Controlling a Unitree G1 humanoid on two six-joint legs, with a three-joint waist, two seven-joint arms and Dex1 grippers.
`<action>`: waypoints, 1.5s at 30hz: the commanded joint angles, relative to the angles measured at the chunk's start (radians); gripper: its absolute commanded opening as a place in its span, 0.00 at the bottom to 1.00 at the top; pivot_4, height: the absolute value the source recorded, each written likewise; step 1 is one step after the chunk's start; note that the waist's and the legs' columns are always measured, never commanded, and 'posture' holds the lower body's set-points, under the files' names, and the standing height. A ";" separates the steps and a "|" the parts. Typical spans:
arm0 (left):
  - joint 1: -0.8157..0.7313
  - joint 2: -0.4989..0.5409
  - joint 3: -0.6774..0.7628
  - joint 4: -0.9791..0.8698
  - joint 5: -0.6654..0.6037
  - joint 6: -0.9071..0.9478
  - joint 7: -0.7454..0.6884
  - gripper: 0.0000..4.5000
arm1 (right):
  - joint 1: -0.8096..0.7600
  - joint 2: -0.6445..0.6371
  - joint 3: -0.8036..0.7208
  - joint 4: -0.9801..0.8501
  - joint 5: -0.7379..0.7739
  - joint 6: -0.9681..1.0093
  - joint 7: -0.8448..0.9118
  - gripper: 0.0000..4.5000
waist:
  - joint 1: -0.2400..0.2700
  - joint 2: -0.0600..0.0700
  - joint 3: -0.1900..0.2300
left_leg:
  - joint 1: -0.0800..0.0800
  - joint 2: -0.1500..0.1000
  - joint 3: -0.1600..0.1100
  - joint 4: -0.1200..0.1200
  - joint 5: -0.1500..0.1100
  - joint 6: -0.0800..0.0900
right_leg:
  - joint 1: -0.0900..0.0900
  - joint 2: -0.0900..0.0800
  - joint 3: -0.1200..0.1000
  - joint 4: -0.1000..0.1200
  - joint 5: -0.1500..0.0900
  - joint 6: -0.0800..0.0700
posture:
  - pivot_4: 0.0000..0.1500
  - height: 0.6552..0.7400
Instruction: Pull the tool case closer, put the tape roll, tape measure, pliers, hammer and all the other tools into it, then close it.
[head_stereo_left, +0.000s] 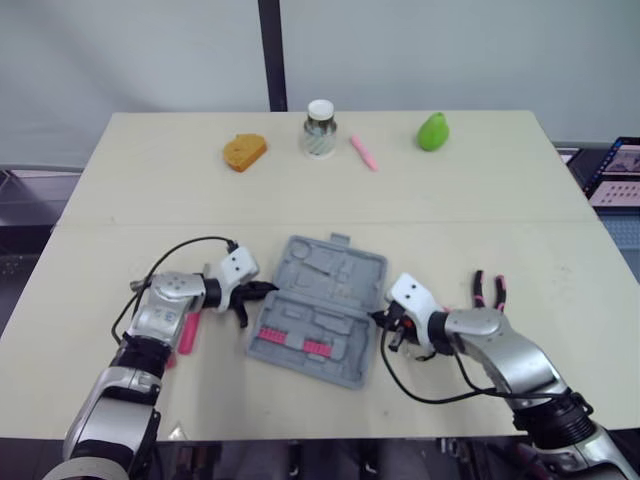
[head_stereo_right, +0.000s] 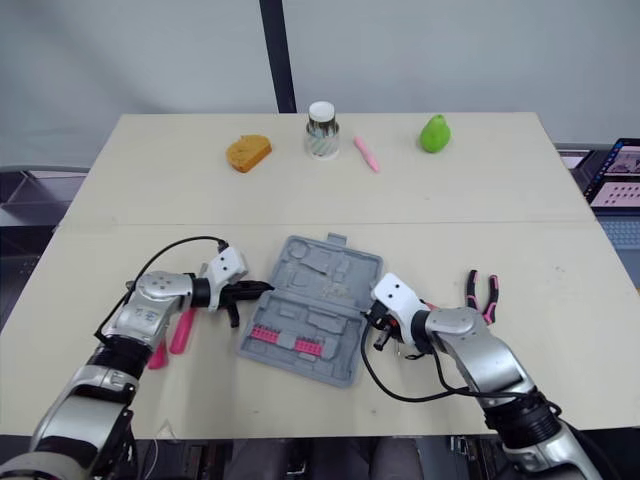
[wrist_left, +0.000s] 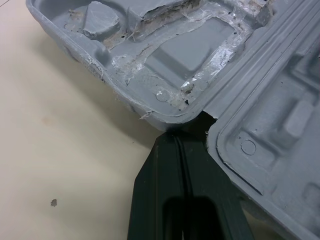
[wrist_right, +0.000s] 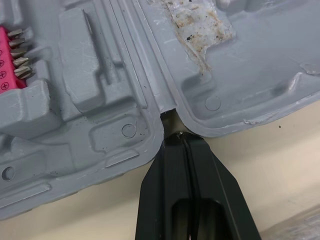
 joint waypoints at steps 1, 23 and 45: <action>0.003 -0.011 0.003 -0.039 -0.007 -0.002 -0.018 0.00 | -0.007 0.011 -0.007 -0.012 0.000 -0.025 0.001 0.00 | 0.000 0.000 0.000 | 0.000 0.000 0.000 0.000 0.000 0.000 | 0.000 0.000 0.000 0.000 0.000 0.000 | 1.00 1.00; 0.248 0.086 0.006 -0.448 -0.039 0.241 -0.065 0.00 | 0.001 -0.052 0.016 -0.029 0.017 -0.077 0.161 0.00 | -0.002 0.000 0.000 | 0.000 0.001 0.000 0.000 0.000 0.000 | -0.001 0.000 0.001 0.001 0.000 0.000 | 1.00 1.00; 0.482 0.128 0.030 -0.758 -0.096 0.424 -0.007 0.00 | 0.082 -0.125 0.032 -0.121 0.044 -0.061 0.242 0.00 | 0.000 0.000 0.000 | 0.000 0.000 0.000 0.000 0.000 0.000 | -0.001 -0.001 0.001 0.001 0.000 0.000 | 1.00 1.00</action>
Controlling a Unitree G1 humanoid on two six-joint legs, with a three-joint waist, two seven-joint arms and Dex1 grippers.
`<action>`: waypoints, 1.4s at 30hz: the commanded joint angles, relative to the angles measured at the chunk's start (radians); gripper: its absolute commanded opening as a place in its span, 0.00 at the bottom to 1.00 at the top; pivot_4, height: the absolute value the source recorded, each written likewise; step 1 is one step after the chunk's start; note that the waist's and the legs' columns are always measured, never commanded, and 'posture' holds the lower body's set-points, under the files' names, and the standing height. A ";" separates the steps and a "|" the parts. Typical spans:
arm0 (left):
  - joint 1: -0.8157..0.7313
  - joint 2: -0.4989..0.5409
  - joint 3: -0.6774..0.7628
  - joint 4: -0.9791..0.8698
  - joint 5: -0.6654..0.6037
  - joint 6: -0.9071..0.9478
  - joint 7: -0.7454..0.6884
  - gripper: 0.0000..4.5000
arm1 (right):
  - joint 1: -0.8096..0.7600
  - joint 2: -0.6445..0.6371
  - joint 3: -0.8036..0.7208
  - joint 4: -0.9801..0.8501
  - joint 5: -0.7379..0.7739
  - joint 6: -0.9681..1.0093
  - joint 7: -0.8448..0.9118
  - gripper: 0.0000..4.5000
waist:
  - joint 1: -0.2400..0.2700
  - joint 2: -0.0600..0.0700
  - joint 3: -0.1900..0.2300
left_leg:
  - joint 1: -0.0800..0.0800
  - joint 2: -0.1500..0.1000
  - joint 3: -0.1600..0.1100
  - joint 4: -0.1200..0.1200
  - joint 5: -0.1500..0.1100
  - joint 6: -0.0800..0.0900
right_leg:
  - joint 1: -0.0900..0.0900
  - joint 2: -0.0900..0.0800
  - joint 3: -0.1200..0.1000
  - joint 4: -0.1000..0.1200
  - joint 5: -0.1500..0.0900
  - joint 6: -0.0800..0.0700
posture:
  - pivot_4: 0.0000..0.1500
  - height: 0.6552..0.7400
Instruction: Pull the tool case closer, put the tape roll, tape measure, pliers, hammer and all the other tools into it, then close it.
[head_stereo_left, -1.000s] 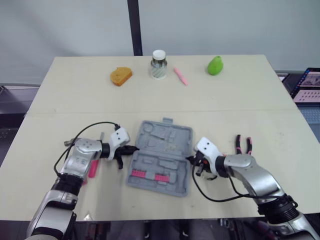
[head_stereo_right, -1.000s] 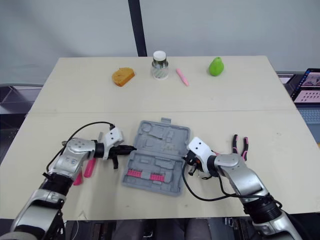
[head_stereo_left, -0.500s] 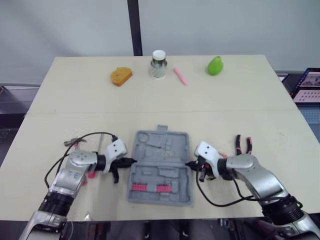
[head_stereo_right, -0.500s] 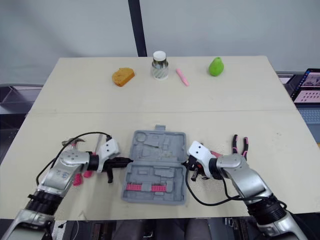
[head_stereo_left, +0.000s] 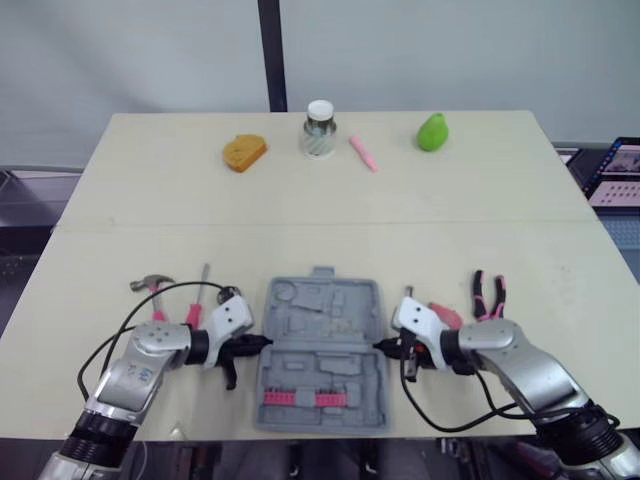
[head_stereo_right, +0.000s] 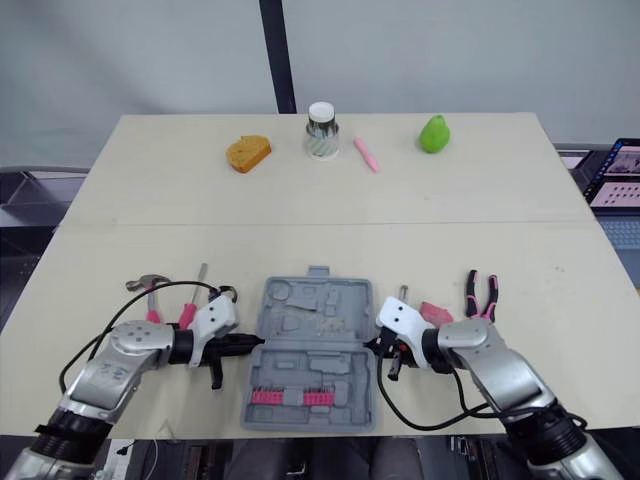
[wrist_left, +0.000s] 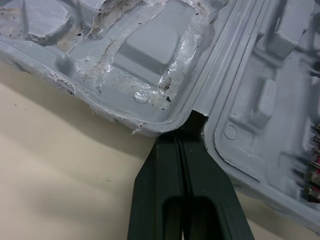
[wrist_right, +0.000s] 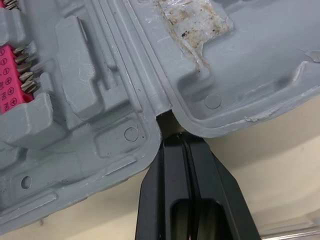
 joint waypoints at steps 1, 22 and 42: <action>0.032 0.005 -0.003 -0.057 -0.030 0.014 0.000 0.00 | 0.007 -0.006 0.002 -0.057 0.027 -0.009 0.027 0.00 | 0.000 0.000 0.000 | 0.000 0.000 0.000 0.000 0.000 0.000 | 0.000 0.000 0.000 0.000 0.000 0.000 | 1.00 1.00; 0.114 0.033 -0.021 -0.141 -0.043 0.054 0.009 0.00 | 0.044 -0.044 0.005 -0.095 0.053 0.012 0.058 0.00 | 0.001 0.000 0.000 | 0.000 0.000 0.000 0.000 0.000 0.000 | 0.000 0.000 0.000 0.000 0.000 0.000 | 1.00 1.00; 0.162 0.067 -0.028 -0.191 -0.072 0.085 -0.004 0.00 | 0.074 -0.067 0.009 -0.121 0.077 0.032 0.073 0.00 | 0.001 0.000 0.000 | 0.000 0.000 0.000 0.000 0.000 0.000 | 0.000 0.000 0.000 0.000 0.000 0.000 | 1.00 1.00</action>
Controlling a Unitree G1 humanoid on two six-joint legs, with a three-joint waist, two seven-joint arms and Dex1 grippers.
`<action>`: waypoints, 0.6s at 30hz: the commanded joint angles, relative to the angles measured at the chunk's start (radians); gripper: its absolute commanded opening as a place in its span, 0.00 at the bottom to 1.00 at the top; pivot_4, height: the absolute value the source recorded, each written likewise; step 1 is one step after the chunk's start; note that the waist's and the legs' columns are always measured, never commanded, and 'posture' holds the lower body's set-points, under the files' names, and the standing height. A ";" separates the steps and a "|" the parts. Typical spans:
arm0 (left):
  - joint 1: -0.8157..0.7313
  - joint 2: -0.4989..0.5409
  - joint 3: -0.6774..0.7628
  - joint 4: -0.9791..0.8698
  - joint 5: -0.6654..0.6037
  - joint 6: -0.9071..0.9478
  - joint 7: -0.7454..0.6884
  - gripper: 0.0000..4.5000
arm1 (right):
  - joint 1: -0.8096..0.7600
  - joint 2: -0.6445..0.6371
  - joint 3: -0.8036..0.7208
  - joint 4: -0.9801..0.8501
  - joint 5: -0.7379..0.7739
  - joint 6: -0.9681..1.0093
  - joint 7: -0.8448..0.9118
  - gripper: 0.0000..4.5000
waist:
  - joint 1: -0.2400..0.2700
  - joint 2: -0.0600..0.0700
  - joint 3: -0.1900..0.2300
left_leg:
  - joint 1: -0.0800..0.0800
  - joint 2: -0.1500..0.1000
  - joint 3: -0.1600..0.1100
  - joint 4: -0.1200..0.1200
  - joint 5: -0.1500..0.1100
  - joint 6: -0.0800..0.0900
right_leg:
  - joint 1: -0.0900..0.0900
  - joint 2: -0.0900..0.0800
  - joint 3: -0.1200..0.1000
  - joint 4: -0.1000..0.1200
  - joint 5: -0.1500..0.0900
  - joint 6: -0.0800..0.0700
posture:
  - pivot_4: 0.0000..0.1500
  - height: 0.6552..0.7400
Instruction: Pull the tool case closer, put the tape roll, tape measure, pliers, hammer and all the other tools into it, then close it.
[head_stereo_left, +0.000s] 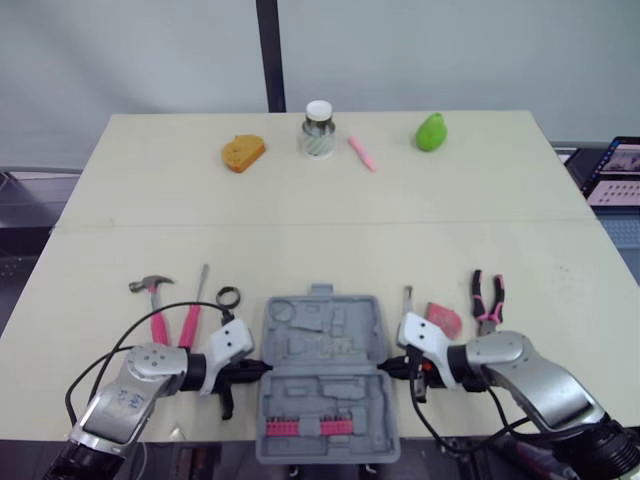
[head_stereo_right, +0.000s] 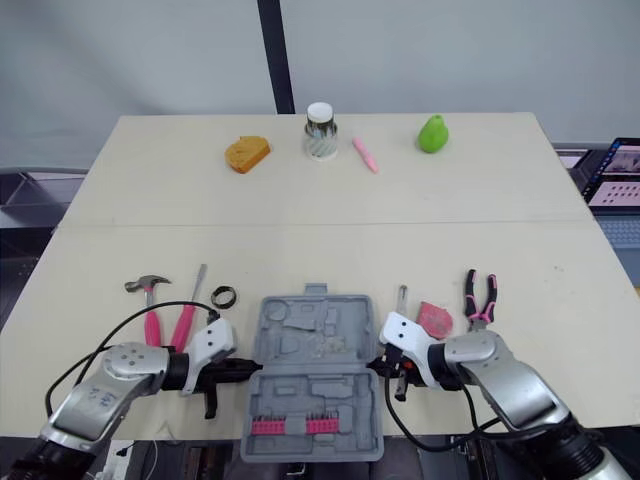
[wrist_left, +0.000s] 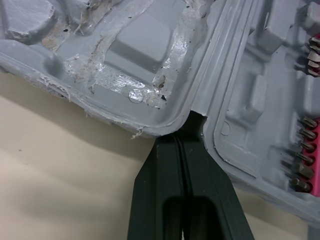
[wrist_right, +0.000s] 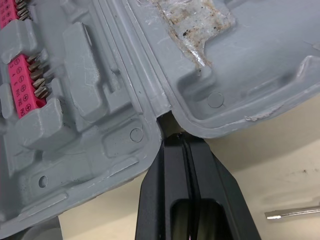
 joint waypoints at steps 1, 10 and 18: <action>0.029 0.020 -0.017 -0.040 -0.022 0.009 -0.018 0.00 | 0.009 -0.010 0.007 -0.052 0.033 -0.002 0.031 0.00 | 0.000 0.000 0.000 | 0.000 0.000 0.000 0.000 0.000 0.000 | 0.000 0.000 0.000 0.000 0.000 0.000 | 1.00 1.00; 0.055 0.043 -0.010 -0.048 -0.033 0.003 -0.013 0.00 | 0.024 -0.018 0.003 -0.059 0.038 -0.002 0.032 0.00 | 0.001 0.000 0.000 | 0.000 0.000 0.000 0.000 0.000 0.000 | 0.000 0.000 0.000 0.000 0.000 0.000 | 1.00 1.00; 0.043 0.036 -0.007 -0.038 -0.026 -0.010 0.000 0.00 | 0.033 -0.023 0.004 -0.073 0.044 0.000 0.032 0.00 | 0.001 0.000 0.000 | 0.000 0.000 0.000 0.000 0.000 0.000 | 0.000 0.000 0.000 0.000 0.000 0.000 | 1.00 1.00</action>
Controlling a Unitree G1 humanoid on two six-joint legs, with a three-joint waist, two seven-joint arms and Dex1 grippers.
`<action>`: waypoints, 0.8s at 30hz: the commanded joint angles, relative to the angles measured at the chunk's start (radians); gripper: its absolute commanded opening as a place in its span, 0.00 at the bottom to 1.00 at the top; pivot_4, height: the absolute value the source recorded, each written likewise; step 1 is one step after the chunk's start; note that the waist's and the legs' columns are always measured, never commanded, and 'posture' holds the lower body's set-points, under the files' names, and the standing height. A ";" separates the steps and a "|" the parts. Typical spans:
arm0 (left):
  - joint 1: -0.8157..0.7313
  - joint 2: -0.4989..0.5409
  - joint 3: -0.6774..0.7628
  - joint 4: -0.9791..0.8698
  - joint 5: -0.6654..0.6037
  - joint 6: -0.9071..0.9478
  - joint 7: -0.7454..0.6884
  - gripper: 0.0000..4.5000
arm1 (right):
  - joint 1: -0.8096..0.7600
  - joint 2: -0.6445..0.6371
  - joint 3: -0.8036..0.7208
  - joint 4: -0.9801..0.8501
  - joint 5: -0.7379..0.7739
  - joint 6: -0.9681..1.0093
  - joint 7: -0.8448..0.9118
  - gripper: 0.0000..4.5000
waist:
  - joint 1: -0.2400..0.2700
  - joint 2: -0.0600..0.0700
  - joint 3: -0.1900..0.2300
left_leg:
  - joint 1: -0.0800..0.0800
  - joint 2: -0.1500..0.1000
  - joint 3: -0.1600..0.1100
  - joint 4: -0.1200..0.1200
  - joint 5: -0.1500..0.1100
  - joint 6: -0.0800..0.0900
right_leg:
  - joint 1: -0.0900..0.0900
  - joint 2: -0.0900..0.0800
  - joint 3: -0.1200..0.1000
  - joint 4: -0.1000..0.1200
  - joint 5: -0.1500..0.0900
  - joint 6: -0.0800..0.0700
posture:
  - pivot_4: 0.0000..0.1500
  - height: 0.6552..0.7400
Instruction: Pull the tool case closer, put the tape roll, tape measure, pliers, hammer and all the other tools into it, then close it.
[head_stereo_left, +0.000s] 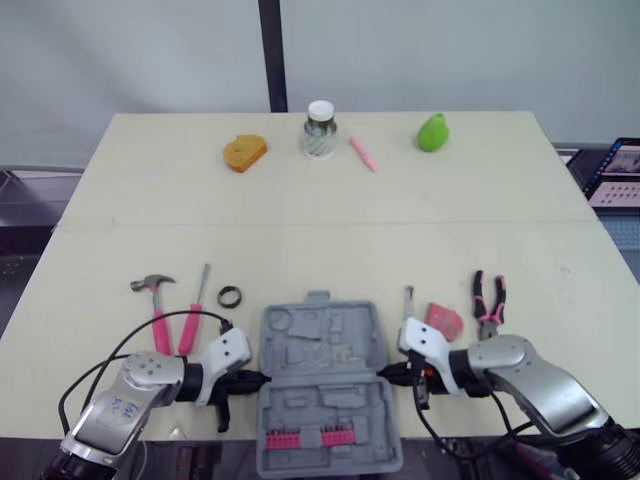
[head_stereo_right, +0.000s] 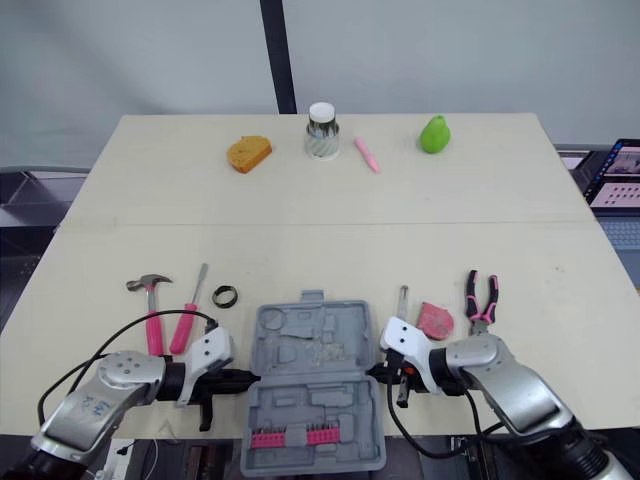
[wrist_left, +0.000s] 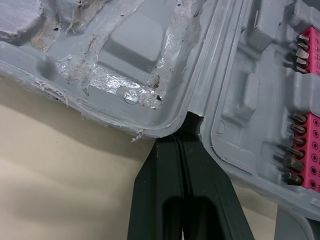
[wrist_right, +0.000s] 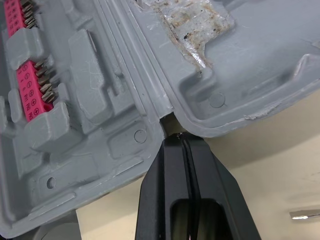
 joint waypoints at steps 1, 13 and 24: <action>0.000 0.004 -0.004 -0.005 -0.003 -0.018 0.006 0.00 | 0.010 -0.008 0.003 -0.054 0.027 0.002 0.017 0.00 | 0.000 0.000 0.000 | 0.000 0.000 0.000 0.000 0.000 0.000 | 0.000 0.000 0.000 0.000 0.000 0.000 | 1.00 1.00; -0.005 -0.001 0.007 0.013 0.001 -0.047 0.031 0.00 | 0.017 -0.011 -0.001 -0.057 0.025 0.004 0.015 0.00 | 0.000 0.000 0.000 | 0.000 0.000 0.000 0.000 0.000 0.000 | 0.000 0.000 0.000 0.000 0.000 0.000 | 1.00 1.00; 0.015 0.001 -0.012 0.003 -0.008 -0.035 0.023 0.00 | 0.026 -0.022 -0.006 -0.064 0.031 0.007 0.017 0.00 | 0.000 0.000 0.000 | 0.000 0.000 0.000 0.000 0.000 0.000 | 0.000 0.000 0.000 0.000 0.000 0.000 | 1.00 1.00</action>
